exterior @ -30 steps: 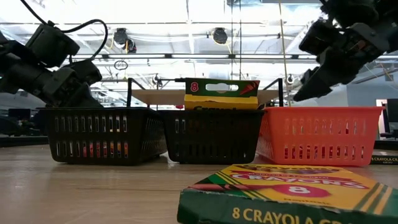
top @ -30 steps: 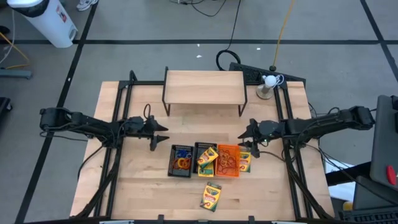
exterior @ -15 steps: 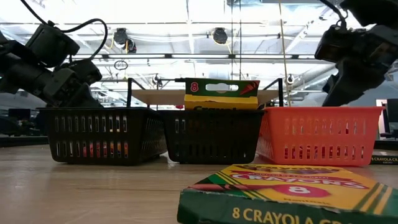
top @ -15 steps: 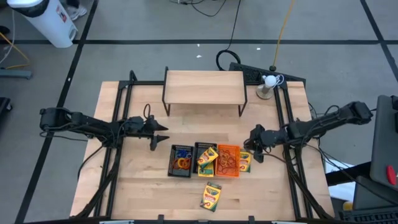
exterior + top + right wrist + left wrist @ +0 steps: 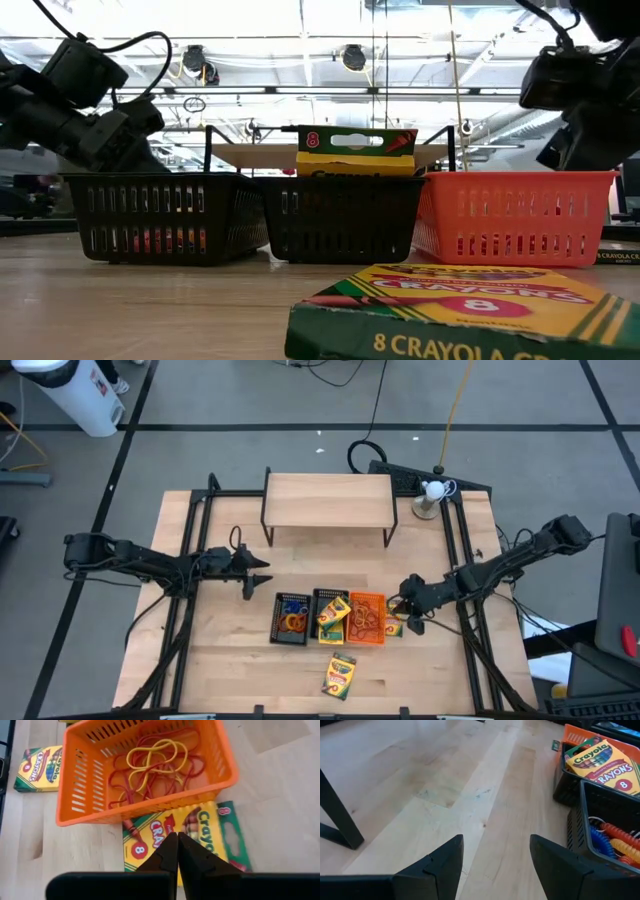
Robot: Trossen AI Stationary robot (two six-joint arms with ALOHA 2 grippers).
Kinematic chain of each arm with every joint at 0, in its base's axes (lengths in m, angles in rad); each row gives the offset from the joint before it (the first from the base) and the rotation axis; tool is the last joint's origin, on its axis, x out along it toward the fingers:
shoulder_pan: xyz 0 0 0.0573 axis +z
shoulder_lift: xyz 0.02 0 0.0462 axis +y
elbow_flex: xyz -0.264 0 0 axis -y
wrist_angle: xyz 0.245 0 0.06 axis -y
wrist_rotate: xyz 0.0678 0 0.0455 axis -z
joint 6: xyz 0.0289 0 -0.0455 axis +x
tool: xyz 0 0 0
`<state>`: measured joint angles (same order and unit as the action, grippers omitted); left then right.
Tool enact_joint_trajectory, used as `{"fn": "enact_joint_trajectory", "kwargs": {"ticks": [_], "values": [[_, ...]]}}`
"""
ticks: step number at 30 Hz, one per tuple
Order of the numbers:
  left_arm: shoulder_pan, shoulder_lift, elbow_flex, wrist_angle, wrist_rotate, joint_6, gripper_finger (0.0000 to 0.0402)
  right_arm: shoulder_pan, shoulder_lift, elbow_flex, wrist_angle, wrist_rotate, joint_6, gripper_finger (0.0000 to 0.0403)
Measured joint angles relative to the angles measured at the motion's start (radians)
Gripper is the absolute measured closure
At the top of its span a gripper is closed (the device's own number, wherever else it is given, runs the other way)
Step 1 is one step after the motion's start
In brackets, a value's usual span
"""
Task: Pick & Place Office Desk Supplies
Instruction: Put the crayon box into the right black bin
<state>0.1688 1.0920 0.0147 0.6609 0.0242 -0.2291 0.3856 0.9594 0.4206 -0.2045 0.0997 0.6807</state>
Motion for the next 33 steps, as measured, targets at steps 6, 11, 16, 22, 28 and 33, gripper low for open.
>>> {"fn": "enact_joint_trajectory", "kwargs": {"ticks": [6, 11, 16, 22, 28, 33], "values": [[0.000, 0.000, 0.000, 0.003, 0.000, -0.002, 0.0172, -0.002, 0.139, 0.000, 0.162, -0.052, -0.026, 0.0402], [0.000, 0.000, 0.000, 0.003, 0.000, -0.016, 0.0172, -0.015, 0.233, 0.000, 0.266, -0.079, -0.037, 0.0403], [0.000, 0.000, 0.000, 0.003, 0.000, -0.016, 0.0172, -0.041, 0.295, 0.000, 0.371, -0.128, -0.062, 0.0403], [0.000, 0.000, 0.000, 0.002, 0.001, -0.016, 0.0172, -0.089, 0.348, 0.000, 0.476, -0.196, -0.099, 0.0403], [0.000, 0.000, 0.000, 0.002, 0.001, -0.016, 0.0172, -0.140, 0.378, 0.007, 0.494, -0.243, -0.122, 0.0403], [0.000, 0.000, 0.000, 0.002, 0.001, -0.015, 0.0172, -0.173, 0.405, 0.040, 0.496, -0.289, -0.169, 0.0403]]}}
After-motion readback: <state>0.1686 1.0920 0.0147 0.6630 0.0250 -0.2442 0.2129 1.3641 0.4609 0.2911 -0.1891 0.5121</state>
